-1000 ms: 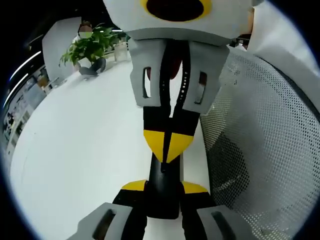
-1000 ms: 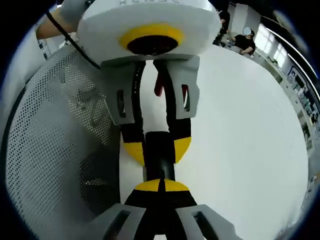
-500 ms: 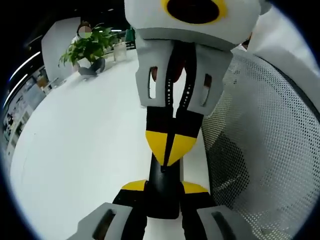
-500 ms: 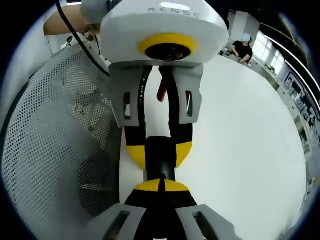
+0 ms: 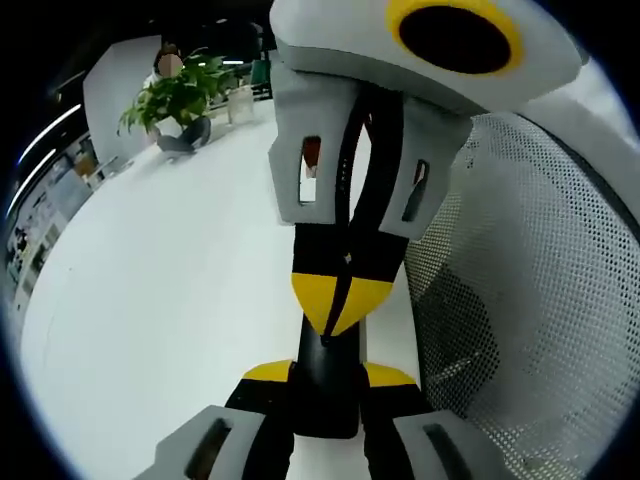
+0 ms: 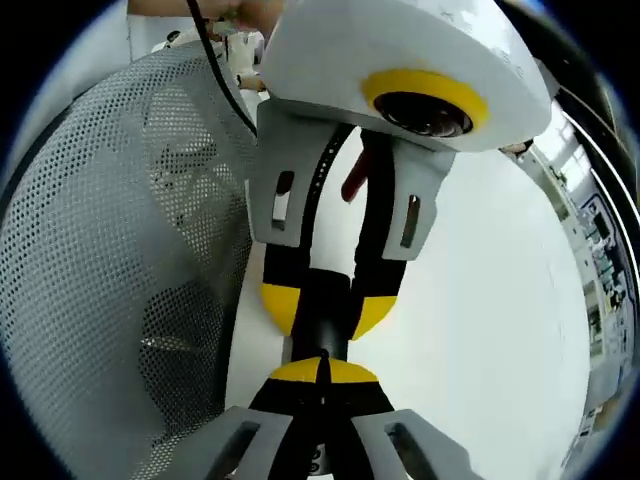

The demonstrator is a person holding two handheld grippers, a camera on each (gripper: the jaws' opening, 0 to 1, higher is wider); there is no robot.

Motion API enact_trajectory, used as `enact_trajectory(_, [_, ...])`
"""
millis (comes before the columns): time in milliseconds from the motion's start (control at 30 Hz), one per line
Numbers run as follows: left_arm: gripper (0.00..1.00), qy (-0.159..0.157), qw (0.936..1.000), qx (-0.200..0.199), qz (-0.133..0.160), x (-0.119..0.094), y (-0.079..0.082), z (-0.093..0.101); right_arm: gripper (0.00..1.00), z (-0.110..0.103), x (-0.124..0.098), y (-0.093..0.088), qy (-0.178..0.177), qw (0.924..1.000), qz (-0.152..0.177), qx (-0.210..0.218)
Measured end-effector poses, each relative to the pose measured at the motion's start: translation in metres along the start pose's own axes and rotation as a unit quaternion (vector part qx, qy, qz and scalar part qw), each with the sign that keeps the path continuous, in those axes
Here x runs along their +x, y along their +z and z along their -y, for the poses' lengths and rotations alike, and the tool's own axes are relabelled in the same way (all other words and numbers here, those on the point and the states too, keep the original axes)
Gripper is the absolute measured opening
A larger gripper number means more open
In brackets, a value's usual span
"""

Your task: Press the specified remote control buttons in sequence, fully releasing each button before pressing the next.

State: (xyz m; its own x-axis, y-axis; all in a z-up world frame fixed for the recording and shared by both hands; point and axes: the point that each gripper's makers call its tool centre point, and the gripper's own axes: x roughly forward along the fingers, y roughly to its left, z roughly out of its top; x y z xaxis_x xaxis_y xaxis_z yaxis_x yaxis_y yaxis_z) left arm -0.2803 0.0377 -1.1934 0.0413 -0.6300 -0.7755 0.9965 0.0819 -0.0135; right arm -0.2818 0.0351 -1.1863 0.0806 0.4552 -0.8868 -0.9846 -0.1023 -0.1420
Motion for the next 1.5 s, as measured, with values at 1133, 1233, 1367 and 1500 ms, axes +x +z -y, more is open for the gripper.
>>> enact_trajectory(1133, [0.23,-0.001,0.9998,0.004,-0.017,0.001,0.0,0.0,0.0,0.002,0.002,0.008,-0.023,0.9953,0.063,0.07])
enact_trajectory(1233, [0.23,0.001,0.9999,0.002,-0.014,0.001,0.0,0.0,0.0,0.003,0.0,0.009,0.004,0.9845,0.107,0.138])
enact_trajectory(1367, [0.23,0.003,1.0,-0.004,-0.006,0.001,0.0,0.0,0.05,0.003,-0.006,-0.004,0.013,0.984,0.102,0.146])
enact_trajectory(1500, [0.23,0.001,1.0,-0.003,-0.007,0.001,0.0,0.0,0.34,-0.002,-0.01,-0.024,0.017,0.9837,0.074,0.163])
